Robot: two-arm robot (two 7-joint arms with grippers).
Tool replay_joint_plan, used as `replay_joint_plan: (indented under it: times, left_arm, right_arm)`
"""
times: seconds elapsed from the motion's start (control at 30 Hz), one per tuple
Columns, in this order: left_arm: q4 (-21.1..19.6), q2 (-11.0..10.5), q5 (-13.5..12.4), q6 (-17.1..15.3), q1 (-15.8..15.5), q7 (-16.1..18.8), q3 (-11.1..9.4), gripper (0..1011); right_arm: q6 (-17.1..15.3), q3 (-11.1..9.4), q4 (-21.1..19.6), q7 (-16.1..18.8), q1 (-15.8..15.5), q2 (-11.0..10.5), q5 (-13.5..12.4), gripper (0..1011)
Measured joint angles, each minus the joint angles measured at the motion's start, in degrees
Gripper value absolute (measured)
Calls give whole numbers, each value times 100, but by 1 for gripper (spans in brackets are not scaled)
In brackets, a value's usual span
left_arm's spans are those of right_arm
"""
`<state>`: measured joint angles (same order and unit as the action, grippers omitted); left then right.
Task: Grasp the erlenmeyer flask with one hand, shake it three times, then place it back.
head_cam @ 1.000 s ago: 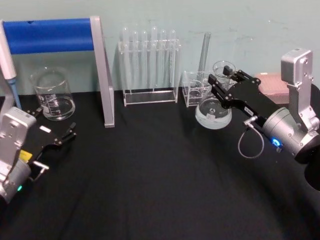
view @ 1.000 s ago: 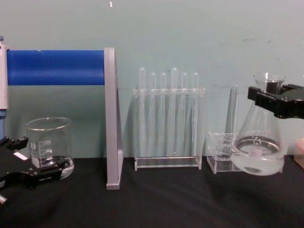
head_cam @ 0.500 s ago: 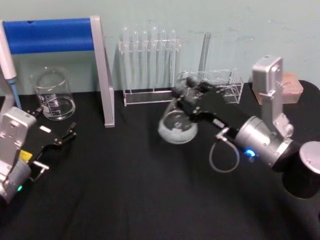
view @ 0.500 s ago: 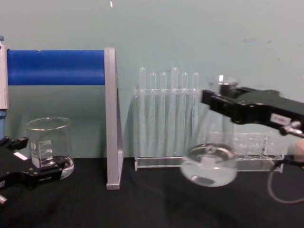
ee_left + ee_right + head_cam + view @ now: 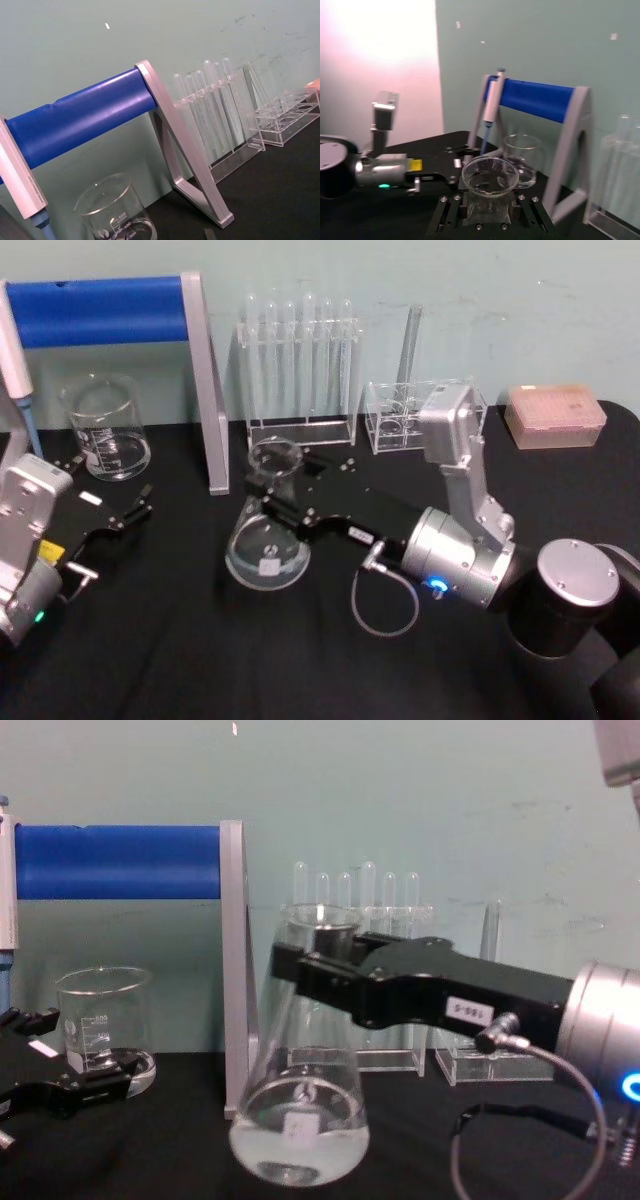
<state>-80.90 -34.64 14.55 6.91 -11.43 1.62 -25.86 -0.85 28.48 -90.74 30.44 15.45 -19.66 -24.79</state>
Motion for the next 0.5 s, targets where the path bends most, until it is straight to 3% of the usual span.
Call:
replay_joint_plan:
  times: [0.33,0.5]
  left_arm:
    - [0,0,0,0,0,0,0,1001]
    - [0,0,0,0,0,0,0,1001]
  right_arm:
    - [-26,308,-64,119,72,-79,-63,456]
    - [7,273,3,-22,107,-110,-50,456]
